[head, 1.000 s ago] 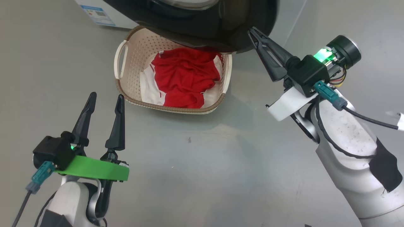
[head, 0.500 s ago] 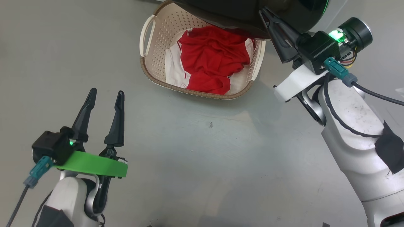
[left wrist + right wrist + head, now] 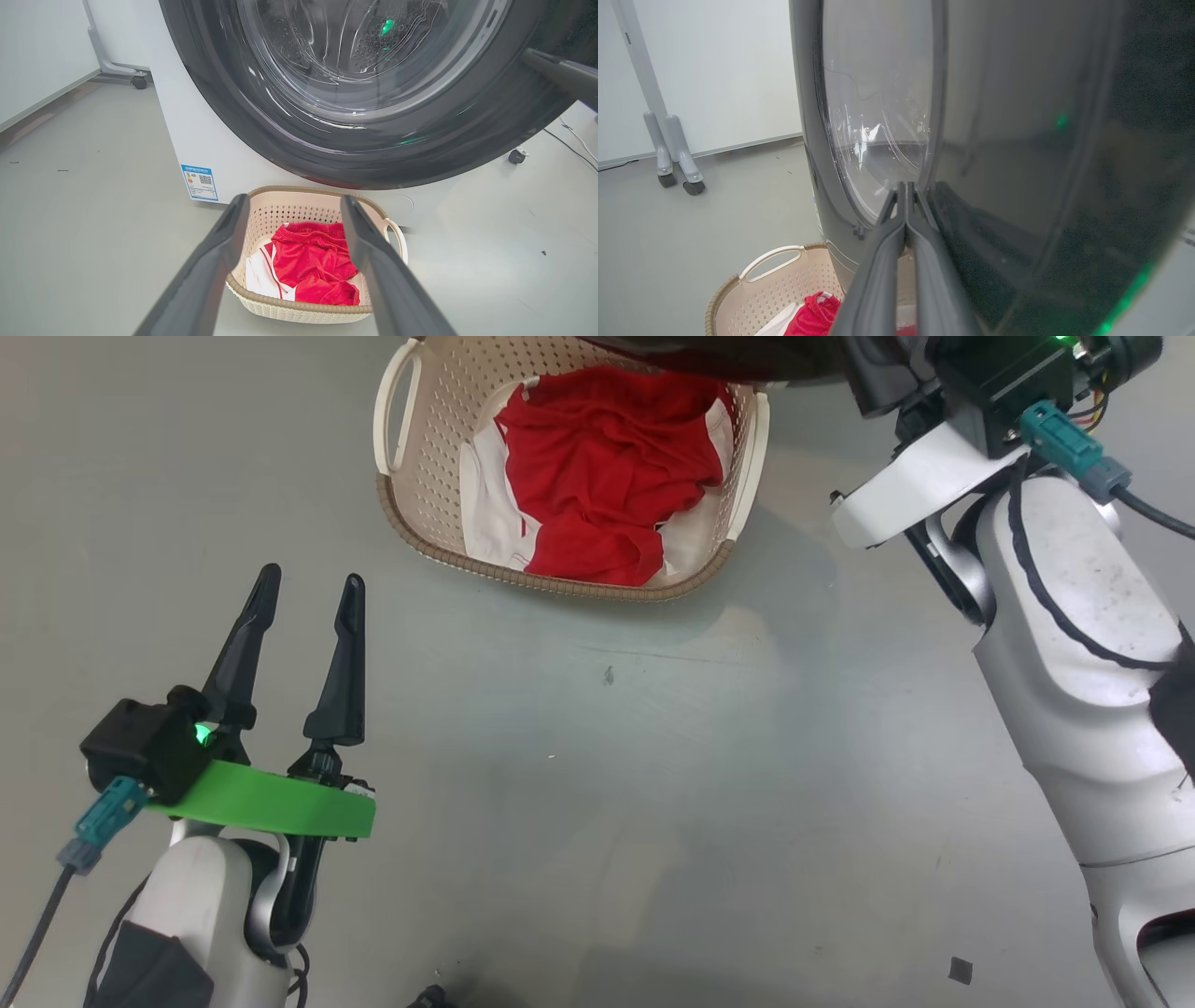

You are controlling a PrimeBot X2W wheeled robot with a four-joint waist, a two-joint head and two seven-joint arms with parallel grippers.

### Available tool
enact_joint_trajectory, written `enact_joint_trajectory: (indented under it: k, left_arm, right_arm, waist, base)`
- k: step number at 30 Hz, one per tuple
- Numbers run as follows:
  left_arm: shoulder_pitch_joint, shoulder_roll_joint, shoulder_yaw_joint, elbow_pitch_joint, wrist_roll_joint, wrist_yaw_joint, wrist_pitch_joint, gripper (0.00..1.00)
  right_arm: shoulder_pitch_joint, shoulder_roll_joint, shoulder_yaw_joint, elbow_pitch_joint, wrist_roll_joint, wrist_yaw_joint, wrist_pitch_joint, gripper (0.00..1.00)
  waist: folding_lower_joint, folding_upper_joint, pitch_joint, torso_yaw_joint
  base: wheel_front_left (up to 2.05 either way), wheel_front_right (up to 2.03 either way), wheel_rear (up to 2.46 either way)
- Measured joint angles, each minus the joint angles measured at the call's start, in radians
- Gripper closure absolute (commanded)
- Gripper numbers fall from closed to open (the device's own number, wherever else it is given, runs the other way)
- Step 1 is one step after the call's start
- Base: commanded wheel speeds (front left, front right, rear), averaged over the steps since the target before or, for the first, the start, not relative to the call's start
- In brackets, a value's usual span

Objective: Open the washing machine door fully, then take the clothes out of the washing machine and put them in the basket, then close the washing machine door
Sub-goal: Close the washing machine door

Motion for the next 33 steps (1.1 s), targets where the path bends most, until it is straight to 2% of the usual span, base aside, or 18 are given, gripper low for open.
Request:
enact_joint_trajectory:
  k: [22, 33]
  left_arm:
    - [-0.081, -0.012, -0.04, -0.006, -0.027, 0.0, 0.0, 0.0]
    - [-0.091, -0.024, -0.061, 0.009, -0.035, 0.0, 0.0, 0.0]
  right_arm:
    - [-0.229, -0.072, -0.049, 0.07, -0.01, 0.0, -0.003, 1.0]
    - [-0.321, -0.083, -0.06, 0.1, -0.012, 0.0, -0.003, 1.0]
  waist:
    - [0.0, 0.0, 0.13, 0.01]
    - [0.0, 0.0, 0.157, 0.033]
  base:
    - [0.0, 0.0, 0.0]
    - [0.0, 0.0, 0.0]
